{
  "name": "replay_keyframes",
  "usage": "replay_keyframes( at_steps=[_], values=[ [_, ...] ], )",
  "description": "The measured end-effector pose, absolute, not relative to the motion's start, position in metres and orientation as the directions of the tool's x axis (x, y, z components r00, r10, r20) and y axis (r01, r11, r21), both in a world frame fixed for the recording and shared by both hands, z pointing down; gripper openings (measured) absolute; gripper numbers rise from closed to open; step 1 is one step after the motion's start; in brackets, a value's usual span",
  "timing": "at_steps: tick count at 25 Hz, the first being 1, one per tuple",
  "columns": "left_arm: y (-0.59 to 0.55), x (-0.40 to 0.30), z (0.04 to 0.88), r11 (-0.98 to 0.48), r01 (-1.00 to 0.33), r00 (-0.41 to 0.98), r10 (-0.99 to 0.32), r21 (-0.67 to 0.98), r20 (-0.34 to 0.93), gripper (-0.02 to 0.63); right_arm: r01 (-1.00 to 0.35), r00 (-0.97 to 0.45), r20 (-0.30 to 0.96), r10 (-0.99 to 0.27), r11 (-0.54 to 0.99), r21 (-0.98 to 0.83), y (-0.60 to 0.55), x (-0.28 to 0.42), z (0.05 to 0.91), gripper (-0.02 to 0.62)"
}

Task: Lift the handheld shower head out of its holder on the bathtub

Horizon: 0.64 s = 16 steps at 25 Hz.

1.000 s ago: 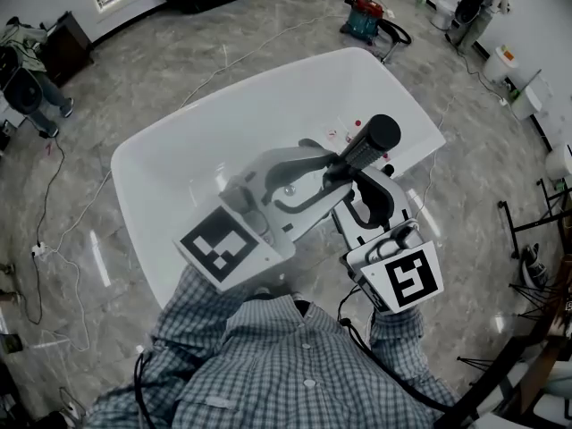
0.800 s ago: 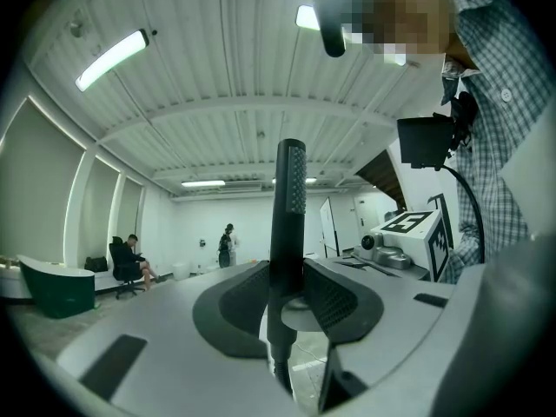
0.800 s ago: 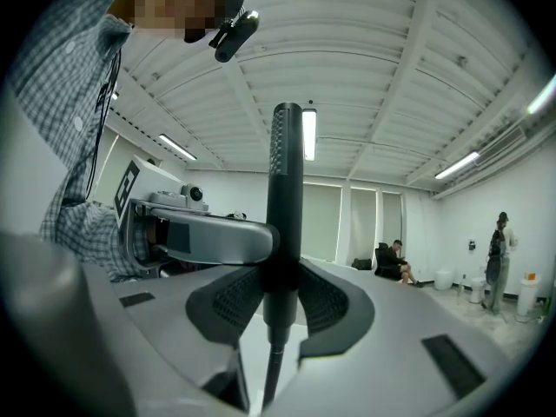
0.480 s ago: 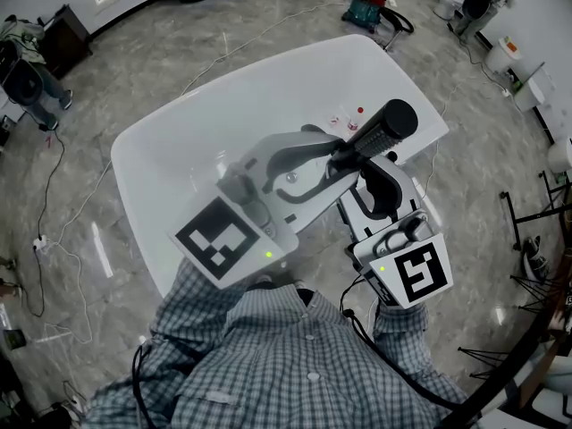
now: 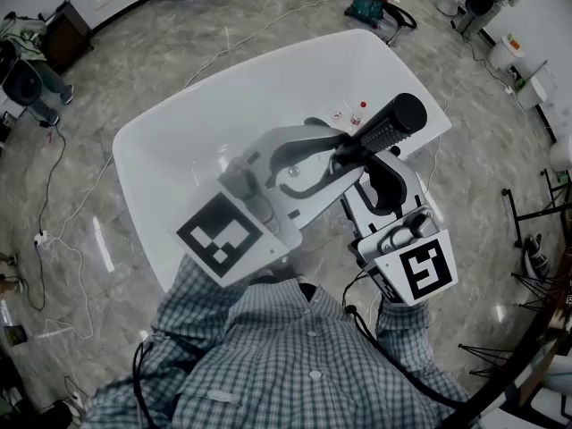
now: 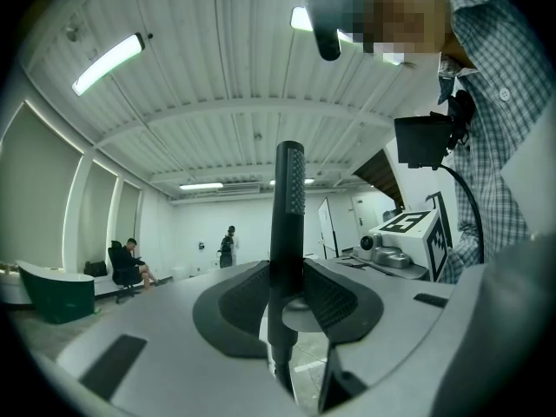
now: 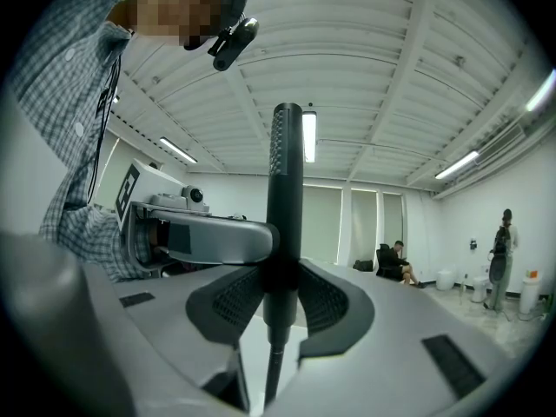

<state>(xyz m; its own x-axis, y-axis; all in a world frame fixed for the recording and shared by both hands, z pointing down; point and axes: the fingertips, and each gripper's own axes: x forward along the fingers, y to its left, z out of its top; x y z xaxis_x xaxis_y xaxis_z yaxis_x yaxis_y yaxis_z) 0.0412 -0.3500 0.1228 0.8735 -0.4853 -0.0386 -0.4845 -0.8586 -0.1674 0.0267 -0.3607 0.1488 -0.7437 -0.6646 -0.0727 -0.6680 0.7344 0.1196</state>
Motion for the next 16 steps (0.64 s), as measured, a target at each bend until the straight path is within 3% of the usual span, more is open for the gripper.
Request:
replay_keyframes(
  at_steps=[16],
  values=[
    [-0.3492, 0.0409, 0.1193, -0.859, -0.485, 0.874, -0.485, -0.165, -0.04, 0.127, -0.674, -0.738, -0.056, -0.673, 0.73, 0.109, -0.3609, 0.0281, 0.1479, 0.12]
  ],
)
